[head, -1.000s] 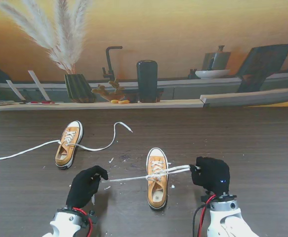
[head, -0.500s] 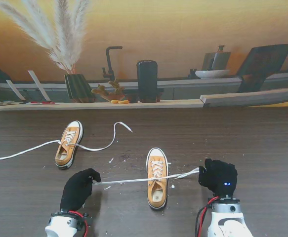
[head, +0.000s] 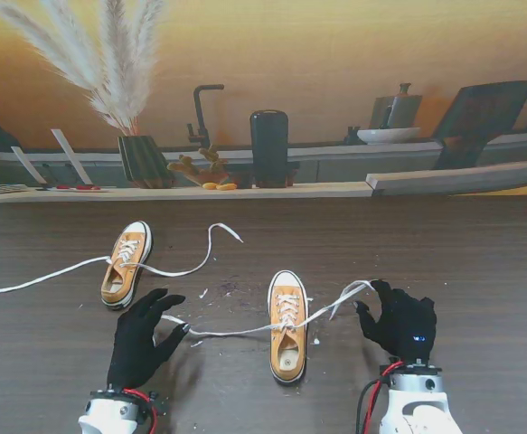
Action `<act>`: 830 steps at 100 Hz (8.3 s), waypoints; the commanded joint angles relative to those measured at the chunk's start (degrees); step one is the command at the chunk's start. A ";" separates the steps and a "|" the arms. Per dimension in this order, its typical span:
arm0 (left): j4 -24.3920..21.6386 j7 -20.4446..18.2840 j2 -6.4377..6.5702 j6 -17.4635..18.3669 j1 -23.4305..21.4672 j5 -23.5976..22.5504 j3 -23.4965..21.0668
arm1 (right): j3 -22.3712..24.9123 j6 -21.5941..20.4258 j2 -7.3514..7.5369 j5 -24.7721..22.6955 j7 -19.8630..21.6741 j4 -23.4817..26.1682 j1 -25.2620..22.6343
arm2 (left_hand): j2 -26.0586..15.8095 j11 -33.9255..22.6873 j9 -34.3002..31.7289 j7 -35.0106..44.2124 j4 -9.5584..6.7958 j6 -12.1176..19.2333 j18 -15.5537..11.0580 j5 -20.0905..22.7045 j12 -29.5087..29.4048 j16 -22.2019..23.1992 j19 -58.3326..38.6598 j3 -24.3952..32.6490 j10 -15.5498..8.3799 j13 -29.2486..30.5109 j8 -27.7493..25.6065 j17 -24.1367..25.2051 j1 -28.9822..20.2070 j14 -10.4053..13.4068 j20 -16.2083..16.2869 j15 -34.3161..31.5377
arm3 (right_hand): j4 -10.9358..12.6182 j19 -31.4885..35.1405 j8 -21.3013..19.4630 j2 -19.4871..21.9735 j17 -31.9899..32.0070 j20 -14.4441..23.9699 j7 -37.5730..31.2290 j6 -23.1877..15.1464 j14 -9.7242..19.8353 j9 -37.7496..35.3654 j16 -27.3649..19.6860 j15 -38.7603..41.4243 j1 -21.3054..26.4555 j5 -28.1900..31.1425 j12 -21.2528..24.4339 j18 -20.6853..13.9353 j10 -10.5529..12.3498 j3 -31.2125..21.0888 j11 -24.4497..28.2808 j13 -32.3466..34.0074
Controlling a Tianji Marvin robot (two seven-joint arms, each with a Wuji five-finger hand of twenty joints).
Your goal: Tie the shoelaces into a bow on the shoes
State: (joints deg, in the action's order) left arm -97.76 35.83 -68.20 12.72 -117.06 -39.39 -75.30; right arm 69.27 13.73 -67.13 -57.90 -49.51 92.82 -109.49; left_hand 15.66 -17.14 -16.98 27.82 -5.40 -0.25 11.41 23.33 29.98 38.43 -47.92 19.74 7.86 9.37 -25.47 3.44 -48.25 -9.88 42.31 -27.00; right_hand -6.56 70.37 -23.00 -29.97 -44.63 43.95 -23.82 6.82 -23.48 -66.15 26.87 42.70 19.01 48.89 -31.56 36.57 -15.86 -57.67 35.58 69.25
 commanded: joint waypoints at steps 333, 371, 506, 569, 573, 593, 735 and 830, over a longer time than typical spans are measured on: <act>-0.26 -4.22 0.08 0.25 2.06 3.17 5.14 | -15.77 2.08 4.88 0.44 36.18 1.26 7.79 | 0.01 -5.45 -12.45 5.40 1.75 -0.31 0.79 9.39 2.96 2.74 -14.61 -3.64 1.64 9.47 -2.70 -5.75 -2.40 -2.58 1.60 -9.77 | -5.19 -13.82 8.53 -11.45 25.67 -12.25 -30.82 -13.38 5.62 22.25 -6.19 -23.27 13.00 2.06 11.74 -9.16 5.38 -2.26 -5.18 -25.81; -0.45 -3.96 0.01 0.25 1.94 3.29 5.44 | -8.80 -10.54 2.64 8.32 26.64 3.15 2.47 | -0.08 -5.41 -12.46 5.46 1.81 -0.35 0.86 9.44 2.94 2.72 -14.67 -3.79 1.65 9.45 -2.69 -5.70 -2.51 -2.63 1.49 -9.78 | -6.85 -16.82 -4.29 -6.30 29.91 -13.50 -35.43 -9.99 5.58 17.03 -5.81 -22.52 18.52 5.18 8.17 -9.92 5.27 -2.58 -2.28 -25.31; -0.98 -25.47 4.56 -31.14 17.58 -10.64 20.55 | 1.40 -16.29 0.86 49.31 44.46 12.17 -1.74 | 3.34 2.40 -2.76 -11.29 -2.11 -3.41 -0.03 5.16 -1.70 -5.20 32.80 -3.59 1.18 1.61 5.92 -5.68 1.37 -1.24 2.17 12.98 | -7.73 49.37 -8.67 0.34 -23.03 7.69 -38.83 -4.16 11.14 -7.61 20.67 54.46 19.79 -0.80 -12.17 -13.57 9.01 2.55 37.68 5.33; 5.52 -27.48 4.34 -27.90 25.58 -7.04 27.34 | 3.23 -16.51 1.88 49.38 48.59 13.68 -3.41 | 1.22 0.77 -10.66 3.82 0.00 9.43 -0.23 14.88 -0.91 -4.82 32.58 -9.09 1.43 3.27 -0.96 -7.22 -4.75 -1.69 5.22 8.80 | -7.32 48.65 -8.82 0.46 -22.87 6.81 -38.69 -3.82 10.57 -7.52 20.42 53.73 20.13 -0.40 -12.72 -12.75 8.71 2.76 37.21 5.31; 5.55 -27.81 4.36 -27.97 25.69 -6.80 27.55 | 3.39 -16.62 1.91 49.31 48.64 13.84 -3.57 | 0.48 0.43 -11.54 6.67 0.06 8.92 -0.07 16.42 -0.77 -4.80 32.57 -9.54 1.54 3.56 -2.64 -7.38 -4.97 -1.71 5.35 8.64 | -7.33 48.61 -8.85 0.43 -22.87 6.78 -38.67 -3.86 10.54 -7.53 20.41 53.71 20.08 -0.39 -12.75 -12.68 8.66 2.83 37.20 5.31; 5.33 -27.90 4.51 -27.44 25.14 -7.03 27.42 | 3.92 -16.91 2.05 49.75 49.32 14.45 -4.12 | -3.12 -4.67 -18.16 32.64 0.51 1.60 1.36 18.45 1.99 -3.42 32.17 -10.83 0.60 8.11 -17.11 -9.09 -3.92 -1.86 5.66 4.96 | -7.09 48.15 -9.05 0.27 -22.80 6.55 -38.46 -3.82 10.07 -7.50 20.19 53.23 20.04 -0.15 -12.93 -12.05 8.41 2.68 36.93 5.30; 1.78 -9.12 0.27 -16.58 14.19 1.86 17.02 | 5.17 -25.15 1.76 24.00 35.36 15.21 -5.25 | -3.17 -57.58 -61.17 12.83 0.70 -7.74 0.43 18.26 21.51 -2.51 -72.06 -9.06 -2.84 63.41 -4.46 -66.29 5.08 0.34 3.55 -71.82 | -2.68 49.61 -1.52 0.43 -23.88 18.79 -15.16 -5.71 14.35 -14.54 26.23 60.64 3.95 5.43 -19.63 -13.85 10.14 1.51 39.01 5.42; 2.57 -3.57 0.04 -12.67 13.24 -1.26 15.78 | -1.72 -13.01 8.20 -21.98 43.49 13.95 1.98 | 5.70 -57.52 -61.15 9.77 2.46 -3.67 -1.71 14.71 20.58 -2.61 -72.06 -4.86 -2.40 63.45 7.25 -66.42 -11.99 1.66 1.95 -71.62 | 0.79 49.61 4.43 8.06 -24.07 7.06 -8.05 -7.62 20.67 -6.45 19.56 56.74 -3.13 12.04 -25.43 -21.75 11.85 6.89 37.67 5.81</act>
State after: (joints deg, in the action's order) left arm -94.91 32.59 -68.25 -0.17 -103.63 -39.15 -59.26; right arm 67.84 1.29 -58.93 -82.10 -7.85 108.08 -108.32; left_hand 18.50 -72.55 -74.65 38.83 -4.15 -8.49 21.36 40.96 51.34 34.06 -105.15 13.98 3.86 71.03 -20.65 -60.80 -56.08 -10.70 44.10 -94.63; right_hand -6.52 103.43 -21.34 -25.13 -66.78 50.86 -36.75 -1.57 -5.94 -73.39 47.42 97.15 18.39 64.79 -55.77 18.88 -3.92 -53.67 71.84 73.42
